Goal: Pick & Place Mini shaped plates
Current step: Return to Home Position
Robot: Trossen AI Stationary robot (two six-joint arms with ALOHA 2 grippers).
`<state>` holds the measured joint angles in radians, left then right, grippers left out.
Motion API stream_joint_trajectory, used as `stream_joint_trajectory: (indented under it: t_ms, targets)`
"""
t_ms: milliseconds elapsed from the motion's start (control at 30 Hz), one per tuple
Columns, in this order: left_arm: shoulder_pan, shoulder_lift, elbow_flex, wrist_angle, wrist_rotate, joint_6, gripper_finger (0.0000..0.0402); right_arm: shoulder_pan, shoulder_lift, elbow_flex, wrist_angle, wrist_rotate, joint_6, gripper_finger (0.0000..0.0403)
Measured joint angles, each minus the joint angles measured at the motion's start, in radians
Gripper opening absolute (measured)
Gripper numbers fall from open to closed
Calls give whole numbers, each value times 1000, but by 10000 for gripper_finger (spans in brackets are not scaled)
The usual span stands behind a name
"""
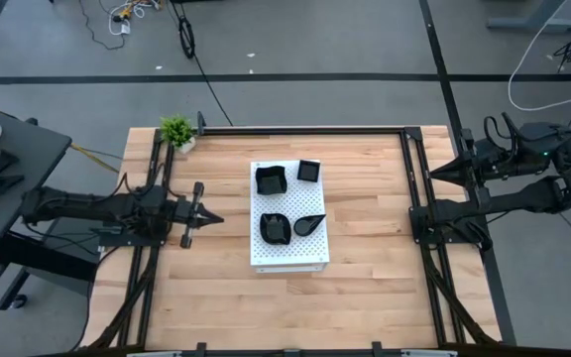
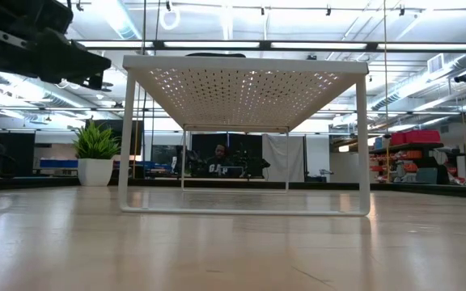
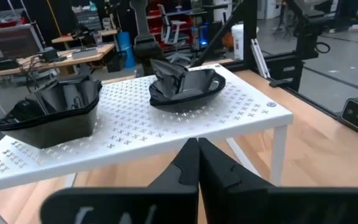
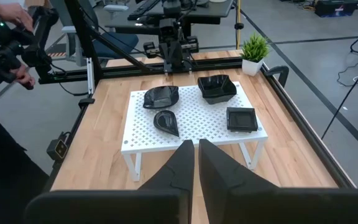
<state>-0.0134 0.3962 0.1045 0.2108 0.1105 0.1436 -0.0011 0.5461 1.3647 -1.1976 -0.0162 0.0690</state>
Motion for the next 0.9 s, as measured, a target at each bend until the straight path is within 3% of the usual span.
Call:
stream_joint_trajectory:
  t_ms: [567, 900]
  targets:
    - [-4, -197, -82, -75, 27, -1, 1, 0, 0, 0, 0, 0, 0, 29]
    - [-76, -312, -94, -166, 8, -2, 1, 0, 0, 0, 0, 0, 0, 29]
